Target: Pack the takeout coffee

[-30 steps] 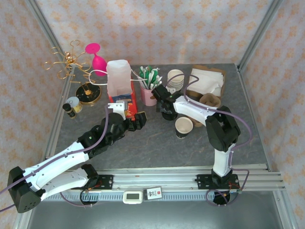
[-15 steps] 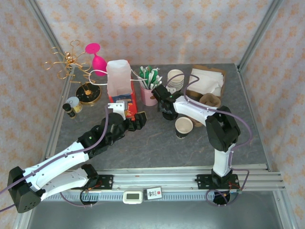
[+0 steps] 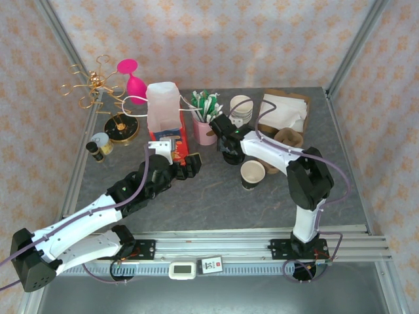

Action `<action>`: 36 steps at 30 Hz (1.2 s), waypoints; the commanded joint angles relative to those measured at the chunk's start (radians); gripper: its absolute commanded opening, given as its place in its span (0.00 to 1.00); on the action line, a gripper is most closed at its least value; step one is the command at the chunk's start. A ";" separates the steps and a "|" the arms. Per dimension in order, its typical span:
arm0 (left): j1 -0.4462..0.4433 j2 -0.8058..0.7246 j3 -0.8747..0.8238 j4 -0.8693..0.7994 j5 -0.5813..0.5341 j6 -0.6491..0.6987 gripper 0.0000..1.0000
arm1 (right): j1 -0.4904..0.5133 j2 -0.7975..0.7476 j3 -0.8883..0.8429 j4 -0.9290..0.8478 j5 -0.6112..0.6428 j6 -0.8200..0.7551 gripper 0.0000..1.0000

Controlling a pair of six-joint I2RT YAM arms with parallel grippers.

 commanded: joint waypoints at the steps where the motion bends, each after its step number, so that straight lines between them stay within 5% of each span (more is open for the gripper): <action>1: -0.008 0.003 0.026 -0.022 0.017 -0.002 0.99 | -0.001 -0.064 0.030 -0.009 0.023 0.008 0.72; 23: -0.023 0.075 -0.007 0.113 0.155 -0.070 0.99 | -0.005 -0.363 -0.108 -0.295 0.007 0.029 0.72; 36: -0.050 0.162 -0.008 0.182 0.175 -0.084 0.99 | 0.008 -0.479 -0.261 -0.318 -0.136 0.064 0.71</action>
